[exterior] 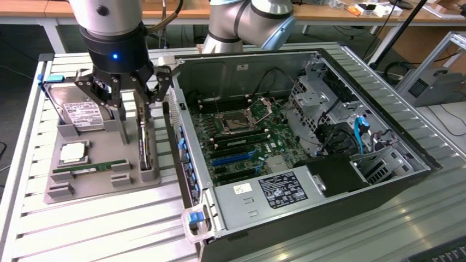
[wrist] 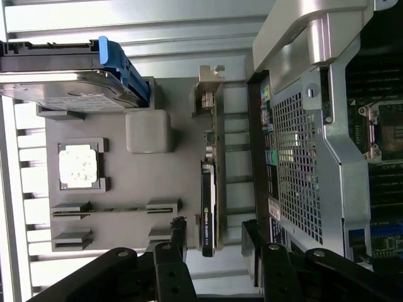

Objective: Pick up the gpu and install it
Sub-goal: 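Pick up the gpu and move the gpu toward the slot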

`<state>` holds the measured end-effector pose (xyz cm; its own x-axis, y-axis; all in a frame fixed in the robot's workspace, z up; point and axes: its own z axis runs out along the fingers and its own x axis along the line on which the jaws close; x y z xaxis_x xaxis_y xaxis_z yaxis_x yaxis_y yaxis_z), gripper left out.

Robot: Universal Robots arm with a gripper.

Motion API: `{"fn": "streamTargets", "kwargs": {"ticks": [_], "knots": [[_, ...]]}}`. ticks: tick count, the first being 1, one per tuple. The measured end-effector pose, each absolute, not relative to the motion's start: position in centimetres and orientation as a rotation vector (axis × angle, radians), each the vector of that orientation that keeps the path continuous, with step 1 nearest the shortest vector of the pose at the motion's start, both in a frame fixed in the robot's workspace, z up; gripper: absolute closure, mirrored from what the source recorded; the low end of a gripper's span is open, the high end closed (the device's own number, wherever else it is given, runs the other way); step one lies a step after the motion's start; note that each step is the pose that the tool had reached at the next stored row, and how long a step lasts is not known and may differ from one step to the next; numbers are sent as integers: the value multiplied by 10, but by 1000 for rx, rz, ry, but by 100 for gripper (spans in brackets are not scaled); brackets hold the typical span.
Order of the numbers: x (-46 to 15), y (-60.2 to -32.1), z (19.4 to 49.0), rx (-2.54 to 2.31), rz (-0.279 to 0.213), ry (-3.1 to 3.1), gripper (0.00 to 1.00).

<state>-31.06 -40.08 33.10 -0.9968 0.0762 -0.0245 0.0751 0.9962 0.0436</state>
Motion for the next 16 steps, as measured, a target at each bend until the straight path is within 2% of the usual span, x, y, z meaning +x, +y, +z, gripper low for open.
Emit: {"fn": "streamTargets", "kwargs": {"ticks": [16], "knots": [[-311,-401,328,118,66,3113,52]]}}
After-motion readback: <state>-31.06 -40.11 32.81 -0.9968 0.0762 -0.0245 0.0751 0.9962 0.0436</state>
